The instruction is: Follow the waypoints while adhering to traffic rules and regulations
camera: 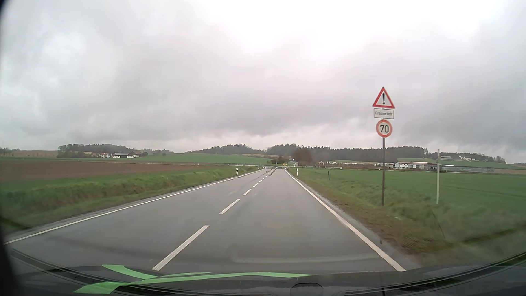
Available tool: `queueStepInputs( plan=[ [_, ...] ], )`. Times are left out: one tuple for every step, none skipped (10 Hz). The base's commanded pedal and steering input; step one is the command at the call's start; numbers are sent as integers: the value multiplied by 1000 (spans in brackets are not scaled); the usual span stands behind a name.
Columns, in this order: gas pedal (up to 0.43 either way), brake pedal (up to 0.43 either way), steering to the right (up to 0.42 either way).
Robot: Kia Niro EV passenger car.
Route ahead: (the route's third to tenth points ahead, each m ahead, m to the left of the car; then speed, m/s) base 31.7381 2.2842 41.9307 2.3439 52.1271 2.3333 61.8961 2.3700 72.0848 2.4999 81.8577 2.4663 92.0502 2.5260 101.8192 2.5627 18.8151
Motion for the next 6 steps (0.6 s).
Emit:
queueStepInputs(
  plan=[
    [59, 0, 0],
    [59, 0, 0],
    [59, 0, 0],
    [59, 0, 0],
    [47, 0, 0],
    [47, 0, -1]
  ],
)
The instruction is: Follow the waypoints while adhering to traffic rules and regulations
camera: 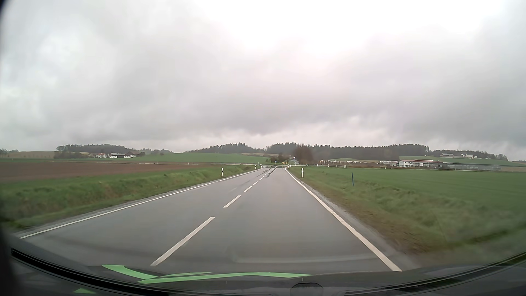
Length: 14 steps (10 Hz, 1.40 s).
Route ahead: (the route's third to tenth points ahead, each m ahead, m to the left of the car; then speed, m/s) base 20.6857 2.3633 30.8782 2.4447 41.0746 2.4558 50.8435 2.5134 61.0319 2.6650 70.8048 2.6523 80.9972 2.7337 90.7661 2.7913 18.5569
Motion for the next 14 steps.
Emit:
queueStepInputs(
  plan=[
    [47, 0, -1],
    [47, 0, -1],
    [59, 0, -1],
    [59, 0, -1],
    [67, 0, -1],
    [67, 0, -2],
    [67, 0, -3],
    [67, 0, -3],
    [67, 0, -3],
    [0, 0, -3],
    [0, 0, -3],
    [0, 0, -3],
    [0, 0, -2],
    [0, 0, -3]
  ],
)
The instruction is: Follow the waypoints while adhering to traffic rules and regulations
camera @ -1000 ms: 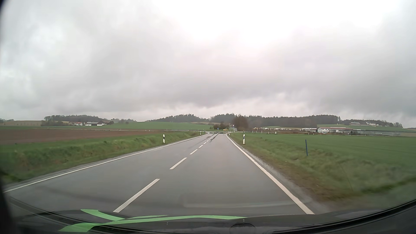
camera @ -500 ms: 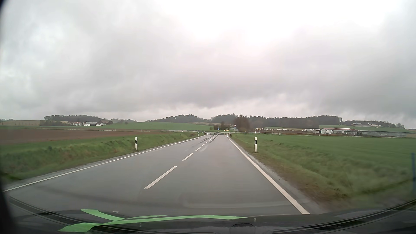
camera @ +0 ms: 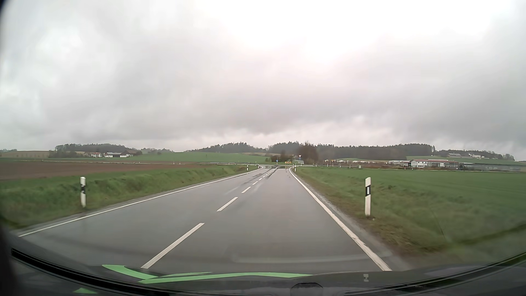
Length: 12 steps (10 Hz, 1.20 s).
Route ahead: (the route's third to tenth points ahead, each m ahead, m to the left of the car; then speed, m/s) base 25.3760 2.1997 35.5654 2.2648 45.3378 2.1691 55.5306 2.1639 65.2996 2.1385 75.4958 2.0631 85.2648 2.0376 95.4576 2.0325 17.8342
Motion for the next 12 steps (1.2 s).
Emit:
queueStepInputs(
  plan=[
    [0, 0, -3],
    [0, 0, -3],
    [0, 0, -3],
    [0, 0, -2],
    [0, 37, -2],
    [0, 55, -2],
    [0, 73, -2],
    [0, 91, -2],
    [0, 98, 0],
    [0, 98, 1],
    [0, 79, 1],
    [0, 73, 1]
  ],
)
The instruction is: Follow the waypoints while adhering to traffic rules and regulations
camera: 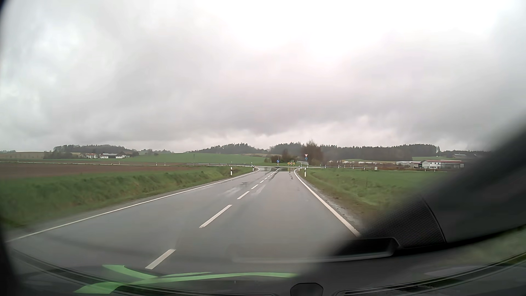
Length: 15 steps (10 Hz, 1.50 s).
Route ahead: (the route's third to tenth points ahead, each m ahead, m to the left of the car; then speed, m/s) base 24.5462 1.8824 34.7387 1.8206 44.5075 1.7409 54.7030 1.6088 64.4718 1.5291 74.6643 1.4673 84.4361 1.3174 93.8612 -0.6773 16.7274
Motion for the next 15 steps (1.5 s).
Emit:
queueStepInputs(
  plan=[
    [0, 67, 1],
    [0, 67, 1],
    [0, 67, 1],
    [0, 67, 1],
    [0, 67, 1],
    [0, 67, 1],
    [0, 67, 1],
    [0, 67, 1],
    [0, 73, 1],
    [0, 85, 1],
    [0, 91, 1],
    [0, 91, 1],
    [0, 98, 1],
    [0, 104, 1],
    [0, 110, 1]
  ],
)
